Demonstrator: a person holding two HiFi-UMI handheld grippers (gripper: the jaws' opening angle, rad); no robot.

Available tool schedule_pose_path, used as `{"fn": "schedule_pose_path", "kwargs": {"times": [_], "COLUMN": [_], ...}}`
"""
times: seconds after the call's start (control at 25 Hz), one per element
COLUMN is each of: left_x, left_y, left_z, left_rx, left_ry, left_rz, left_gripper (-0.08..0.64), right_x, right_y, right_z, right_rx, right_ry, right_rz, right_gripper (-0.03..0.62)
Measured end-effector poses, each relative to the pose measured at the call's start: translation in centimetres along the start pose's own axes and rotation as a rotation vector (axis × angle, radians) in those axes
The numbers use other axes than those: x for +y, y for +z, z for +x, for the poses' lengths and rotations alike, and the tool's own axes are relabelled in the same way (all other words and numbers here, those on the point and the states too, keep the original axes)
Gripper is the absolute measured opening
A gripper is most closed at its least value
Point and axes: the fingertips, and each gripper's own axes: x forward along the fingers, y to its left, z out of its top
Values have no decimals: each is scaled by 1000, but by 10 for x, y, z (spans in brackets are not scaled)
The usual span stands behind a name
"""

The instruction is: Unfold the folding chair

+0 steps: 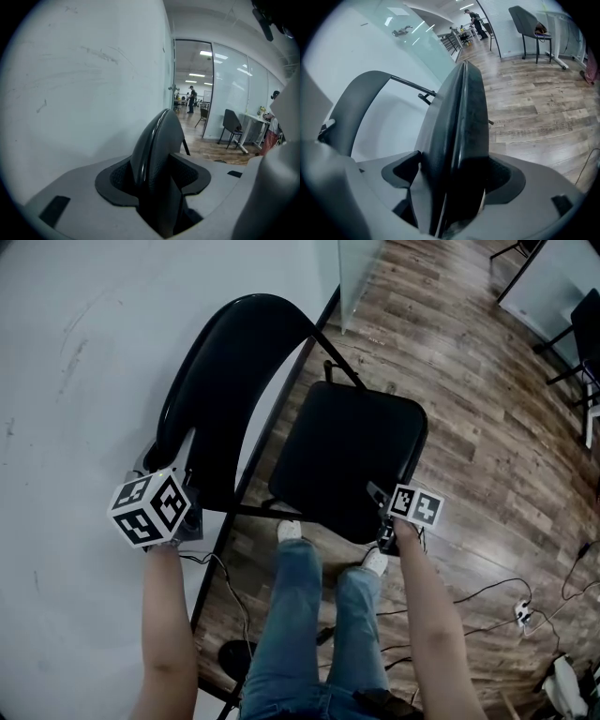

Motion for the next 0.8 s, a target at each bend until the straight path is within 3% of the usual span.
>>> {"fn": "schedule_pose_path", "kwargs": {"times": [0.8], "left_x": [-21], "left_y": [-55], "left_z": [31], "left_rx": [-14], "left_ry": [-21], "left_rz": [-49], "left_gripper": [218], "right_x": [-114], "right_y": [-29], "right_z": [44], "right_rx": [-12], "right_ry": [86], "right_rz": [94], "right_gripper": [471]}}
